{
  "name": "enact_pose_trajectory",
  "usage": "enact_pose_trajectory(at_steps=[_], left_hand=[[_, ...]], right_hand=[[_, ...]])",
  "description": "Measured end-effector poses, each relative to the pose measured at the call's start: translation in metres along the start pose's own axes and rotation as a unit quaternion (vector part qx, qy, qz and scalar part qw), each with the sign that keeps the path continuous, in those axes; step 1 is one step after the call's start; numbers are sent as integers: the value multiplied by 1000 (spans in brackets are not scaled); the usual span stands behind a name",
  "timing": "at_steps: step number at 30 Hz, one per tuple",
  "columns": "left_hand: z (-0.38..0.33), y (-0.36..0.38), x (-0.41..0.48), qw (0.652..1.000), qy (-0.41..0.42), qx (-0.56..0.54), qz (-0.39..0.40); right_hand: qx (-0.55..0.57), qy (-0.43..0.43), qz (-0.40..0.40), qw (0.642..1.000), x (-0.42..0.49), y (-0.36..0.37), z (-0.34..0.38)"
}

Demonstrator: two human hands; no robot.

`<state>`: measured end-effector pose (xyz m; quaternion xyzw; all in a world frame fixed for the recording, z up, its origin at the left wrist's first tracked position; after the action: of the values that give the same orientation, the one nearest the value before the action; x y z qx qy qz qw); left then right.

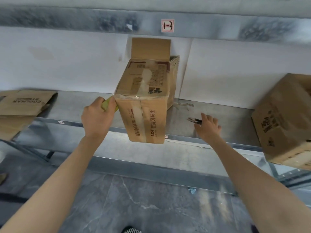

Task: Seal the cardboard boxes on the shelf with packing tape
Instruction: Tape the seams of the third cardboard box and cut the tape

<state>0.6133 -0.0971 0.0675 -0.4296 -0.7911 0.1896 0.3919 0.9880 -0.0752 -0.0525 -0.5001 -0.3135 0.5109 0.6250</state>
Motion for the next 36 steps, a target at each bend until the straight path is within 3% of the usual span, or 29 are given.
enact_pose_trajectory(at_steps=[3, 7, 14, 19, 23, 27, 30, 33, 36], left_hand=[[2, 1, -2, 1000, -11, -10, -16], [2, 0, -5, 1000, -10, -8, -27], [-1, 0, -3, 1000, 7, -10, -11], [-3, 4, 4, 999, 34, -22, 33], [-5, 8, 13, 990, 66, -64, 103], [-6, 15, 21, 963, 62, -119, 235], [-7, 19, 25, 929, 81, -150, 328], [-8, 22, 28, 887, 88, -206, 404], [-8, 25, 33, 853, 122, -238, 449]], right_hand=[[-20, 3, 26, 999, 7, 14, -9], [-30, -11, -18, 999, 5, 25, -11], [-49, -20, -20, 998, 4, 22, 3], [105, -11, -124, 987, -15, -24, 33], [256, -38, -271, 927, -55, -90, 74], [188, -131, -382, 895, -113, -137, 131], [127, -150, -381, 904, -135, -143, 177], [91, -111, -350, 926, -133, -137, 219], [57, -28, -253, 965, -118, -121, 251]])
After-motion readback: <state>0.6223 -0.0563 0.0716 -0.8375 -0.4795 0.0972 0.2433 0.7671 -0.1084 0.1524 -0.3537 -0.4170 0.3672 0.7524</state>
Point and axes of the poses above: each hand's wrist, its own x-axis towards the middle knuckle, its own y-axis out of the palm, z = x × y, the point moved 5 cm from there along x, towards the middle knuckle, and after that the axes turned 1 degree about -y, right-handed, at the moved point
